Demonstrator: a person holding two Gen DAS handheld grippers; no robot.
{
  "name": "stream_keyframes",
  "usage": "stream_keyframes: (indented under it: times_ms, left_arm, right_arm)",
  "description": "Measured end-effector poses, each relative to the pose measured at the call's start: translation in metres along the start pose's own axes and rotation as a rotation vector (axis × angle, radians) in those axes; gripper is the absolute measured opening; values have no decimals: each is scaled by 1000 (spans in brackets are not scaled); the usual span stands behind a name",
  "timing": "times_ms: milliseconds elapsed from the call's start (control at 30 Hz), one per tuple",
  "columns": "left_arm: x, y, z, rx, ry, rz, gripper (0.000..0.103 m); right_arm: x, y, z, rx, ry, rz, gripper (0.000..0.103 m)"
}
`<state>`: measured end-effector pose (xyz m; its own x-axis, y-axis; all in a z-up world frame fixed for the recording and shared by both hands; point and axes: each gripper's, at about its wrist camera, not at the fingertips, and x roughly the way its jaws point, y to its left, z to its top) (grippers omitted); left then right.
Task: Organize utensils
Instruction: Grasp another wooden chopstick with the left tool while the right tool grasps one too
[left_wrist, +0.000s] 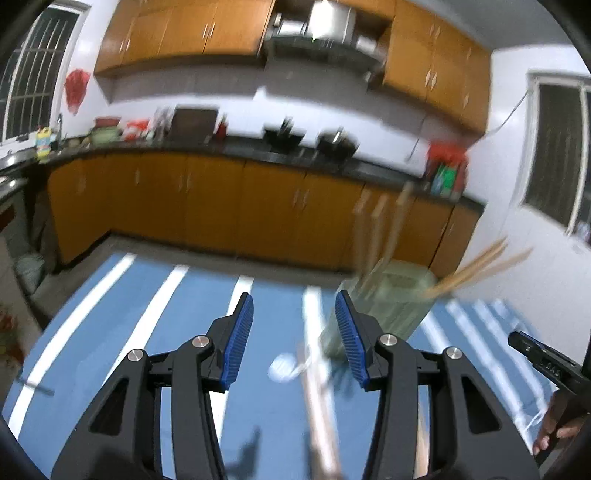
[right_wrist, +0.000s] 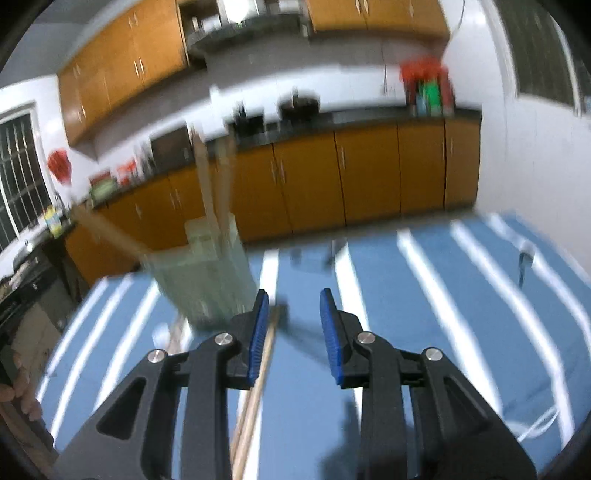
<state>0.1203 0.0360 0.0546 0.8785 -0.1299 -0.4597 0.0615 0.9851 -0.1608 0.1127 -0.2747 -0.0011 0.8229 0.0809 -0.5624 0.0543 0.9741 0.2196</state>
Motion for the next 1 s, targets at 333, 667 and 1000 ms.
stream_keyframes:
  times_ms: [333,667,1000]
  left_arm:
    - [48,7,-80,12,283,24,47]
    - [54,-6,-101,34,348,-10,46]
    - [57,-15,-113,60,388,-33,38]
  right_arm:
    - [65,30,-79,-27,286,81,17]
    - [81,50,-86,-93,324,58,11]
    - [78,25,-81,-72,292,-44,8]
